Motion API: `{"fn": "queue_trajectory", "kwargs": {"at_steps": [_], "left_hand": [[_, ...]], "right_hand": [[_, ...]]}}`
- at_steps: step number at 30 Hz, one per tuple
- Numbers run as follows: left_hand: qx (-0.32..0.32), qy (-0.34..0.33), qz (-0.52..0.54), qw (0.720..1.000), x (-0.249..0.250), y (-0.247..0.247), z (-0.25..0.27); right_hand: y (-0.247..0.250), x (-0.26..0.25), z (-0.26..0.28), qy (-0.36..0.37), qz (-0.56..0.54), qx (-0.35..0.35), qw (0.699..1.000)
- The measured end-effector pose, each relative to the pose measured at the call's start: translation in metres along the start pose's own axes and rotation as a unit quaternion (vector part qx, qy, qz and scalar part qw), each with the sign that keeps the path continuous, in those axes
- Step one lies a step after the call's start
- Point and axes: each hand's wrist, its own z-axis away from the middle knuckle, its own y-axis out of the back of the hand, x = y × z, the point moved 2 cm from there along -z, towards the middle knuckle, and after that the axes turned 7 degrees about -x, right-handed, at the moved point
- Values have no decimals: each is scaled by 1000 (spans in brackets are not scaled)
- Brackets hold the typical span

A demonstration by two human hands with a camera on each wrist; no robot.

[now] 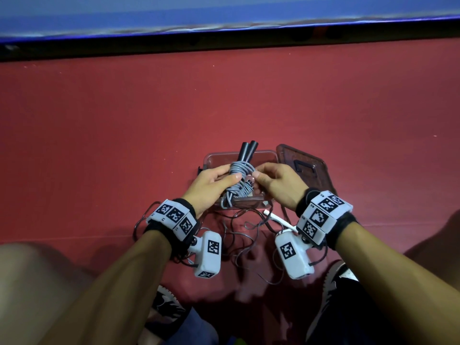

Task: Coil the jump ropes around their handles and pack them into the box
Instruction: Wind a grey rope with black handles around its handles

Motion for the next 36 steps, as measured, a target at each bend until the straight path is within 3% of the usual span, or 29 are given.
{"fn": "queue_trajectory", "kwargs": {"at_steps": [4,11,15,18,23,27,36], "left_hand": [[-13,18,42,999,-4,-2,0],[7,29,82,996,-5,-4,-3],[-17,29,39,999,-6,-6,0],[13,19,5,1000,-5,-6,0],[21,21,70,997,2,-6,3],[20,21,109,994,3,-2,4],[-43,23,-39,998,-9,-4,-1]], "right_hand": [[0,-6,5,17,-48,-30,998],[-1,-2,3,3,-97,20,995],[-3,7,1,-16,-76,25,997],[-2,4,3,-9,-76,27,997],[-1,-9,7,8,-93,-4,996],[-2,-6,6,18,-15,-22,999],[-5,-1,4,17,-54,29,998]]}}
